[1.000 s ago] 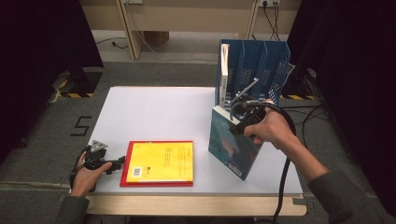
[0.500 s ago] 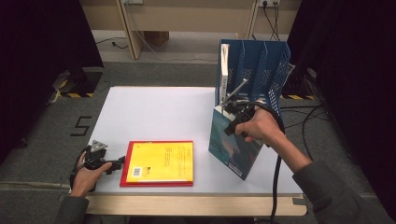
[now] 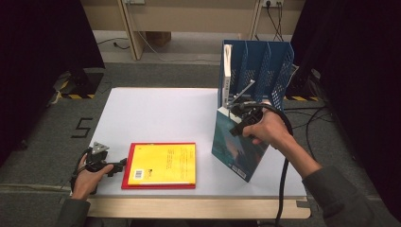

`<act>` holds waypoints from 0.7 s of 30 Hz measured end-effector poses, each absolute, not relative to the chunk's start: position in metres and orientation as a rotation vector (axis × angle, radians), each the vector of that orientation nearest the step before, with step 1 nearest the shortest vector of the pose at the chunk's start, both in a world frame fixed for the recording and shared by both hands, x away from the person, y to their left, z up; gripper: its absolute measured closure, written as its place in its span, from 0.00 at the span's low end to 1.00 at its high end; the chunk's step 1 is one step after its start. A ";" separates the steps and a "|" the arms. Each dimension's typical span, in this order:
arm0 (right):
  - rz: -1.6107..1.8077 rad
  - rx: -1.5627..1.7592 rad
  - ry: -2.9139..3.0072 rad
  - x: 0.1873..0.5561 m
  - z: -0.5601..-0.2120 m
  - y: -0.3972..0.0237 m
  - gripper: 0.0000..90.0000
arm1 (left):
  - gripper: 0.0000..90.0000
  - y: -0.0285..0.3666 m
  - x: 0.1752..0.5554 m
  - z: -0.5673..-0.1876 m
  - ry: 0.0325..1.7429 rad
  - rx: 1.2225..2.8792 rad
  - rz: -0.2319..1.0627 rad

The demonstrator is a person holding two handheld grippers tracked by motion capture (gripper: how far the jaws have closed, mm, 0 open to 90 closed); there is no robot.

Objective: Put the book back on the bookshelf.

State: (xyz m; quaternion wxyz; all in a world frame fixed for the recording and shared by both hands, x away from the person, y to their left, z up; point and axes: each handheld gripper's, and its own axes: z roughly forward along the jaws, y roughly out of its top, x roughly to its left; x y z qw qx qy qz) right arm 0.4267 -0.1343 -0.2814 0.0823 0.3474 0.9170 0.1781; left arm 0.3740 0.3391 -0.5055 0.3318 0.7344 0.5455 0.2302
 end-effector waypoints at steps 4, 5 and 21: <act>0.556 1.013 2.742 0.423 -0.279 -0.138 0.81 | 0.08 0.339 0.374 -0.506 1.425 1.918 0.601; 0.563 1.005 2.732 0.422 -0.278 -0.139 0.81 | 0.08 0.339 0.374 -0.506 1.425 1.918 0.601; 0.698 1.037 2.643 0.409 -0.257 -0.168 0.82 | 0.08 0.339 0.374 -0.506 1.425 1.919 0.600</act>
